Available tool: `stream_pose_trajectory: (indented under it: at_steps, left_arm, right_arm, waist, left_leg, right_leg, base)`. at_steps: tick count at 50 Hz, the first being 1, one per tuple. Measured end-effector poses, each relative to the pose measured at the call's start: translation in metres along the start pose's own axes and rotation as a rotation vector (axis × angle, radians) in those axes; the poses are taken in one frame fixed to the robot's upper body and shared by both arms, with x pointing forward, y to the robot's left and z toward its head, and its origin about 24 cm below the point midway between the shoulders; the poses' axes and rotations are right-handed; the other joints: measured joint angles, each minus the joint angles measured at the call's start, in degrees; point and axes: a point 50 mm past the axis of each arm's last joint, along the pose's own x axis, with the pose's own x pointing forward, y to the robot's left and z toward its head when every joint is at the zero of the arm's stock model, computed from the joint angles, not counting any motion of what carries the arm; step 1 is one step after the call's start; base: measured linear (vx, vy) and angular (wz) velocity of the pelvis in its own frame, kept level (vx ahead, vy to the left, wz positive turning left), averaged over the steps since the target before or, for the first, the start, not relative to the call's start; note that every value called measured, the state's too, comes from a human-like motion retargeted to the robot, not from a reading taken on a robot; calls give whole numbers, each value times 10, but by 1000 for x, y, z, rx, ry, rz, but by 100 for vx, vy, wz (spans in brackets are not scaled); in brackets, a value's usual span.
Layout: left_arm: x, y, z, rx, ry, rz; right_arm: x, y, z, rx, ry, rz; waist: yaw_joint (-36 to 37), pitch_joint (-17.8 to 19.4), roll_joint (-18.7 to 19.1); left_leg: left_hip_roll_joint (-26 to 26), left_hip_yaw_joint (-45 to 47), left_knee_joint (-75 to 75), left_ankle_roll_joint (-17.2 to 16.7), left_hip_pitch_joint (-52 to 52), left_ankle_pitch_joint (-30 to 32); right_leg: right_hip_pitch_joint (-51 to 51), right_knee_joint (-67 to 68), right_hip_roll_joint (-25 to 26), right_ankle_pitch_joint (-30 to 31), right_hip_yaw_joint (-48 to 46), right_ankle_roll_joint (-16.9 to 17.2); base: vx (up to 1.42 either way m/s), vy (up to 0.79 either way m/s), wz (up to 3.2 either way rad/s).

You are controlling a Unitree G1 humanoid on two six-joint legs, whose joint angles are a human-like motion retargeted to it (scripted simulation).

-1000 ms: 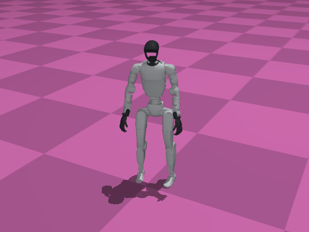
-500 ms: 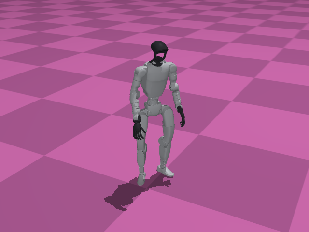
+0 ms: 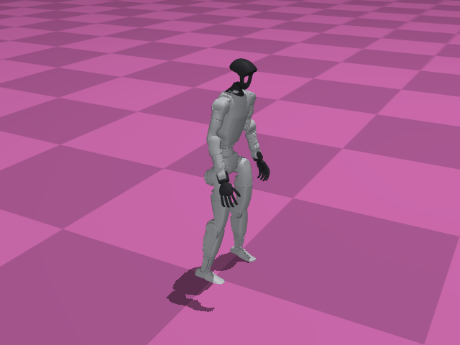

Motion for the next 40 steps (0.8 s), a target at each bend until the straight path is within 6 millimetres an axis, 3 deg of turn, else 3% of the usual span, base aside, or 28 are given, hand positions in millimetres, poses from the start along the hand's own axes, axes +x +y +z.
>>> stream_pose_trajectory:
  at_steps: [3,7,8,10,12,19,25,28,34,40]
  left_arm:
    - [0,2,3,-12,-10,16]
    - [-2,-2,1,4,-40,15]
    - [0,0,11,1,-59,16]
    - [-3,-6,8,6,-82,8]
    - [0,-5,26,-5,-115,6]
    - [-1,-14,41,16,-142,-35]
    - [-3,-19,17,49,-61,-63]
    - [-2,-16,5,10,5,-51]
    - [-3,-11,-19,-108,116,-16]
    - [-4,-4,-27,-80,128,-7]
  right_arm:
    - [-1,7,2,-1,-5,12]
    - [-8,20,-4,-23,-14,48]
    - [-5,19,2,-26,-27,55]
    - [-11,25,-5,-42,-32,78]
    - [-7,22,4,-47,-50,91]
    - [-6,21,2,-72,-27,111]
    - [-8,25,-9,-89,23,114]
    - [-8,26,-9,-96,27,117]
    - [-7,24,-9,-79,21,101]
    - [-7,21,-9,-41,16,75]
  waist:
    - [4,-3,-12]
    - [23,-15,-15]
    - [28,-12,-14]
    - [41,-17,-12]
    - [51,-10,-12]
    - [65,-4,-29]
    - [48,-23,-43]
    - [36,-37,-41]
    - [18,-49,-27]
    - [15,-39,-9]
  left_leg:
    - [-15,-28,-9,5,-4,11]
    - [-20,-63,-21,5,-12,30]
    - [-20,-73,-26,5,-17,36]
    - [-22,-89,-30,9,-21,44]
    - [-23,-86,-32,18,-32,47]
    - [-37,83,50,55,-66,-8]
    - [-23,260,90,51,-53,-66]
    - [-2,322,79,32,-38,-55]
    - [8,287,8,-14,-7,-15]
    - [19,218,4,-18,2,-14]
  right_leg:
    - [12,-35,3,31,54,16]
    - [31,-72,-8,46,18,18]
    - [29,-72,-9,45,6,18]
    - [37,-86,-12,52,-17,22]
    - [30,-81,-16,50,-38,28]
    - [24,-77,-50,46,-123,36]
    - [25,-77,-70,39,-199,44]
    - [26,-78,-64,34,-236,45]
    - [45,-75,-48,28,-301,34]
    - [38,8,-47,9,-301,-15]
  base:
    - [1,-18,91]
    - [-2,-20,77]
    - [-6,-20,81]
    - [-6,-19,87]
    - [-9,-18,99]
    - [-8,-11,119]
    - [-3,-1,121]
    - [1,5,109]
    - [3,10,98]
    - [5,10,96]
